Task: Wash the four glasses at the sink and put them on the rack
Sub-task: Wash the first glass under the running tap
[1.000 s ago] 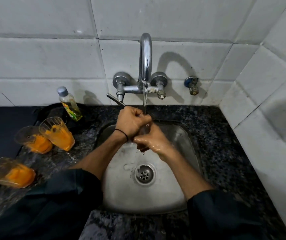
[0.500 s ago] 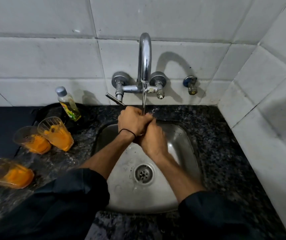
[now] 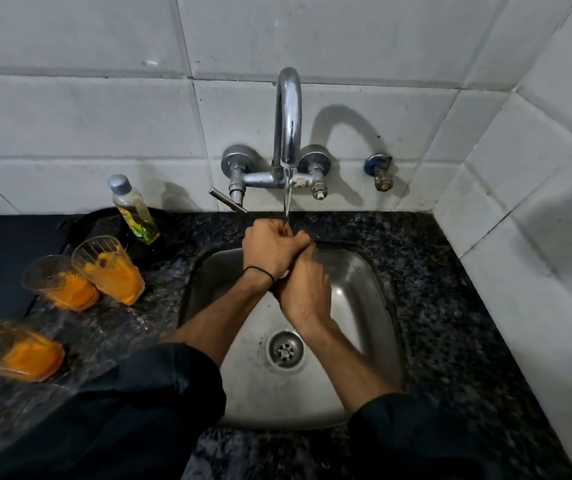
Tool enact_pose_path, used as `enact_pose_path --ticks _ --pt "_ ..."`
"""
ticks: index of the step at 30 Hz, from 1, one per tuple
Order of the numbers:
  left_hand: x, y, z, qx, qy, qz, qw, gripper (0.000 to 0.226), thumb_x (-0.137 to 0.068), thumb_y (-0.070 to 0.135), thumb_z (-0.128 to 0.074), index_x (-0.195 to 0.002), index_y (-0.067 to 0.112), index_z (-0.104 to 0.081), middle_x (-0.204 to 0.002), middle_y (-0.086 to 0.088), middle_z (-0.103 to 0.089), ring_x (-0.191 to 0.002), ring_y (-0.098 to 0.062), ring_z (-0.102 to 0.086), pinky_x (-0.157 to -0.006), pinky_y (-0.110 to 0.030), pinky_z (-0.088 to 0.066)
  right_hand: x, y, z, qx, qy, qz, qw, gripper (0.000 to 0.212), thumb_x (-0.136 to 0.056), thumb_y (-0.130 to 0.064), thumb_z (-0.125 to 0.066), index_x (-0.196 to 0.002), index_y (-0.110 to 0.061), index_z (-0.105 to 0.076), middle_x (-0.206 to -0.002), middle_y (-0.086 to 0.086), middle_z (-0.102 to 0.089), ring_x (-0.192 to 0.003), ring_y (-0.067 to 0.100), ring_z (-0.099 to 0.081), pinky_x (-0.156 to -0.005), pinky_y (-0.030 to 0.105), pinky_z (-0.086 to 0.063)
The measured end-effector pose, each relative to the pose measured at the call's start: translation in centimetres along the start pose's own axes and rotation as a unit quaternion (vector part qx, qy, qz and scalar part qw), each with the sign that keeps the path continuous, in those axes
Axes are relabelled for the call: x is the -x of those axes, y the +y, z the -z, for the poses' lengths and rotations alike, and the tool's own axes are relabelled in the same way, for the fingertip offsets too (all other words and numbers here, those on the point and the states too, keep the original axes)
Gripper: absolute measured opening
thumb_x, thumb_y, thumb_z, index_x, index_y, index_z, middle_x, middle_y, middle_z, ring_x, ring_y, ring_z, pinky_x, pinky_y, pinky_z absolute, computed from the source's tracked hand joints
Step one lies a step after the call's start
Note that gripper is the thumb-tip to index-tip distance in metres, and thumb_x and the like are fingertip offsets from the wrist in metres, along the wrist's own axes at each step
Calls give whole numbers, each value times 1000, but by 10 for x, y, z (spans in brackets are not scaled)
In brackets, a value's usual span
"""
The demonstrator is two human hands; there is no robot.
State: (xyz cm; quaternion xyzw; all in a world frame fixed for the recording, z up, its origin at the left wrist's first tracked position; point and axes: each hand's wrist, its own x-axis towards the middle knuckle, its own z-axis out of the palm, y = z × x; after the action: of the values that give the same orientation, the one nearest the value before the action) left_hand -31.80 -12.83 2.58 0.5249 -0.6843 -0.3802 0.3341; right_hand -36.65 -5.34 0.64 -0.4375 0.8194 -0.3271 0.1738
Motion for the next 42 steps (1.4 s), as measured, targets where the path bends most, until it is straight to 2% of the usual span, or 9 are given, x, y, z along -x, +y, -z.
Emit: enact_pose_path --ticks 7,13,17,25,28,30,33,37,42 --pt "-6 -6 29 138 -325 -107 930 28 -87 5 -73 -66 -9 -59 -56 -5 -56 -52 -12 -47 -51 -21 -41 -24 26 46 -427 -346 -50 834 17 -71 0 -72 -86 -8 -70 -73 13 -65 -56 23 -64 -53 31 -54" --pt "-13 -14 23 73 -369 -7 926 23 -93 8 -64 -71 4 -70 -64 -3 -69 -61 -13 -62 -72 -32 -54 -20 27 24 -131 -165 7 978 38 -68 -15 -81 -90 -22 -50 -78 -2 -66 -67 22 -63 -63 37 -54" --pt "-10 -15 28 6 -451 -47 891 25 -85 37 -53 -66 24 -65 -68 6 -62 -68 -17 -55 -76 -34 -47 -16 32 24 30 -86 132 987 55 -62 -27 -80 -104 -24 -45 -91 -5 -66 -80 29 -64 -64 34 -46" --pt "-27 -29 58 -324 -430 -586 606 48 -69 26 -74 -115 17 -67 -121 -4 -67 -113 -22 -56 -104 -34 -36 -35 31 41 -125 -329 105 930 73 -62 7 -81 -125 -22 -60 -87 2 -70 -56 5 -62 -47 26 -50" --pt "-25 -26 49 -304 -424 -524 673 38 -64 13 -71 -102 14 -69 -111 -6 -69 -107 -22 -55 -100 -36 -39 -41 33 34 -122 -271 146 944 64 -58 -2 -85 -114 -19 -58 -92 -3 -70 -69 1 -64 -58 28 -54" --pt "-16 -15 43 -230 -474 -286 801 19 -67 7 -72 -85 12 -67 -90 -5 -66 -88 -19 -58 -87 -37 -49 -43 36 25 -86 -201 191 957 61 -56 -23 -86 -107 -26 -54 -91 -9 -68 -78 5 -66 -65 36 -57" --pt "-9 -1 38 -19 -506 -19 862 18 -57 0 -65 -59 18 -67 -68 1 -62 -72 -14 -57 -79 -37 -51 -41 40 15 -39 -77 294 952 58 -61 -37 -78 -113 -23 -55 -98 -11 -64 -86 15 -64 -69 38 -55" --pt "-13 -3 38 -212 -475 -133 844 22 -67 -2 -66 -78 18 -68 -77 1 -64 -72 -10 -56 -70 -29 -49 -41 37 13 -97 -80 270 955 56 -63 -19 -84 -113 -21 -58 -94 -8 -67 -83 13 -68 -68 38 -58" --pt "-30 -14 58 -413 -479 -401 663 53 -68 4 -66 -120 17 -64 -132 -7 -59 -124 -28 -49 -107 -29 -33 -49 21 31 -155 -327 134 923 57 -59 13 -77 -97 -25 -57 -76 -3 -61 -61 12 -55 -46 30 -46"
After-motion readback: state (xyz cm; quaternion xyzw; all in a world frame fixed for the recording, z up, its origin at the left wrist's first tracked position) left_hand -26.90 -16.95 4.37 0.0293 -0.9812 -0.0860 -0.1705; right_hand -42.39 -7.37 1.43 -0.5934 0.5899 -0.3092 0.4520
